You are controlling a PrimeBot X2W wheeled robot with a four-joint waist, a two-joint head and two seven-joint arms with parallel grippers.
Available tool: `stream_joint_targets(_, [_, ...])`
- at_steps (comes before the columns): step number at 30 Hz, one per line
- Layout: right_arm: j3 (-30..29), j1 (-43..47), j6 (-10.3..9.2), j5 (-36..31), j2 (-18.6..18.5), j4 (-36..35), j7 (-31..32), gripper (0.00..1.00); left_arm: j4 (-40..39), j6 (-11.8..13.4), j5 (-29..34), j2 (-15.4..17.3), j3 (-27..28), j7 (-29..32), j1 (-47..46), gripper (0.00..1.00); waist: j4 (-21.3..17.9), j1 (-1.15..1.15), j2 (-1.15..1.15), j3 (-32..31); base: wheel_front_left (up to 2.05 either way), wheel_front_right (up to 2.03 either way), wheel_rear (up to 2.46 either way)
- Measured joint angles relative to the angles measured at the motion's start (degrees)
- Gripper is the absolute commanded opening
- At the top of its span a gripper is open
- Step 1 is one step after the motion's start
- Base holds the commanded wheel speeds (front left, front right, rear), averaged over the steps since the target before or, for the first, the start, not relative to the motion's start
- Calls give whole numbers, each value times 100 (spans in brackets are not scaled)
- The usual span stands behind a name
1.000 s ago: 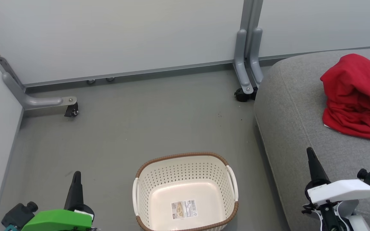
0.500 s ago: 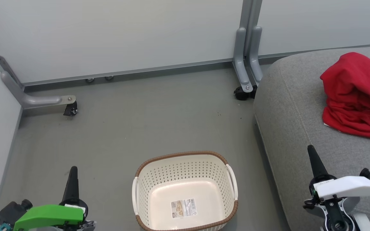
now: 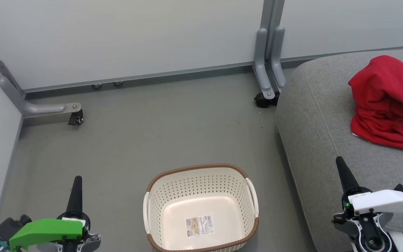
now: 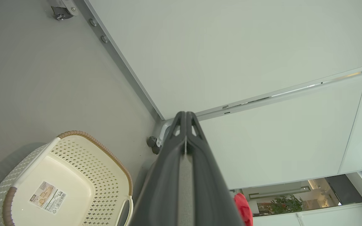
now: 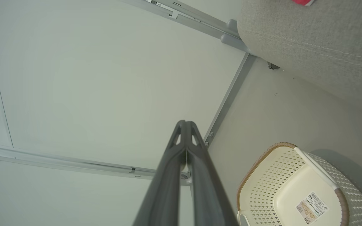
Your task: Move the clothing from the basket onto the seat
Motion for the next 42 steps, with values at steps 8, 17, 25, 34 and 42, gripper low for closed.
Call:
stream_joint_targets(8, [-52, -54, 0, 383, 11, 20, 105, 0, -12, 0, -361, 2, 68, 103, -69, 0, -8, 0, 0, 20, 0, 0, 0])
stream_joint_targets(17, [-120, -100, 0, 776, 24, 42, 224, 0, -24, 0, -734, 2, 127, 212, -131, 0, -17, 0, 0, 41, 0, 0, 0])
stream_joint_targets(25, [-175, -164, 0, 1109, 36, 59, 319, 0, -37, 0, -1061, 1, 170, 312, -183, 0, -24, 0, 0, 61, 0, 0, 0])
stream_joint_targets(34, [-225, -188, 0, 1451, 54, 78, 410, 0, -46, 0, -1393, 0, 225, 415, -241, 0, -33, 0, 0, 82, 0, 0, 0])
stream_joint_targets(42, [-274, -222, 0, 1745, 65, 97, 509, 0, -60, 0, -1659, -2, 279, 505, -300, 0, -41, 0, 0, 102, 0, 0, 0])
